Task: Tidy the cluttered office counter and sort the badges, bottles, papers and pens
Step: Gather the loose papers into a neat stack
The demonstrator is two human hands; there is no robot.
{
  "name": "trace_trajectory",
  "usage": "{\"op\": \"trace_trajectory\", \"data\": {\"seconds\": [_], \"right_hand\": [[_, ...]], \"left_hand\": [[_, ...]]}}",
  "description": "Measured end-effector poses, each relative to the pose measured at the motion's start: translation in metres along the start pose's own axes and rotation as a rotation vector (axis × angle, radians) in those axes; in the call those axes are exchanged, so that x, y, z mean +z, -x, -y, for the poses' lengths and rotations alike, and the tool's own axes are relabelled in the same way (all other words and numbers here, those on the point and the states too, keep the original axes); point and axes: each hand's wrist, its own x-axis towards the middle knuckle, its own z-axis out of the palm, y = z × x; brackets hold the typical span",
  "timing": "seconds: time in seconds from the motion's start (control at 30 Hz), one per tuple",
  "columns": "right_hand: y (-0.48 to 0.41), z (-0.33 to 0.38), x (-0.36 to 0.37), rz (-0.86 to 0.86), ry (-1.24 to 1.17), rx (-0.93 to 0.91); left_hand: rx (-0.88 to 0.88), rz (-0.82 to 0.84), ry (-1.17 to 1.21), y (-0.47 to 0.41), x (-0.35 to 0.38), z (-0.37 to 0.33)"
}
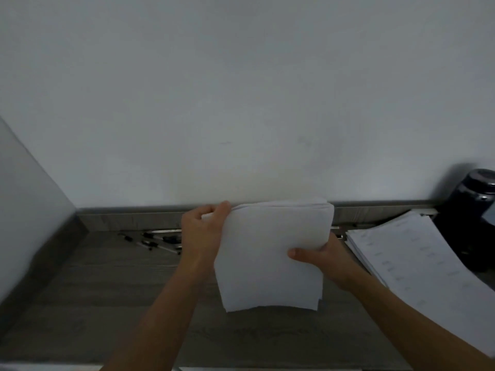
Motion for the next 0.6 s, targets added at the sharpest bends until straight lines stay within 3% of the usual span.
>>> {"op": "trace_trajectory", "data": {"seconds": [0.1, 0.17, 0.23, 0.3, 0.43, 0.6], "right_hand": [[-0.002, -0.003, 0.008, -0.025, -0.001, 0.014], [-0.003, -0.006, 0.012, -0.051, -0.017, 0.036], [-0.001, -0.013, 0.015, -0.088, -0.029, 0.072], [0.000, -0.016, 0.015, -0.146, -0.007, 0.100], [-0.001, -0.004, 0.003, -0.285, 0.027, 0.102], [0.011, 0.010, -0.046, -0.327, -0.001, 0.214]], "left_hand": [[0.093, 0.135, -0.112, -0.008, -0.002, -0.004], [0.085, 0.125, -0.079, -0.015, -0.004, -0.005], [0.026, 0.120, 0.029, -0.023, -0.009, 0.000], [-0.050, 0.243, 0.130, -0.027, -0.014, 0.011], [-0.210, 0.518, 0.026, -0.026, -0.008, 0.042], [-0.438, 0.516, 0.096, -0.011, 0.042, 0.078]]}}
